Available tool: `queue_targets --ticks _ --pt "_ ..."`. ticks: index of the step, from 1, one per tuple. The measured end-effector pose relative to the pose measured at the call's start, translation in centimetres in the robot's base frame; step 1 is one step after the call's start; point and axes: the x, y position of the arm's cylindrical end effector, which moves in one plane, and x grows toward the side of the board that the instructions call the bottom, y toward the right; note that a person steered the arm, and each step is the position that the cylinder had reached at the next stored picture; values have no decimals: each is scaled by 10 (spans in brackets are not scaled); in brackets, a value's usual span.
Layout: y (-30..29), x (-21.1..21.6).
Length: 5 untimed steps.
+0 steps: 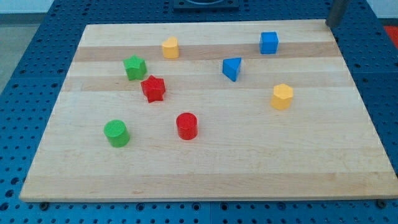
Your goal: Move your arm to the top right of the blue cube
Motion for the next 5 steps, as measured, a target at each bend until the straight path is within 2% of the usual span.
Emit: queue_targets --ticks 5 --pt "-24 -15"
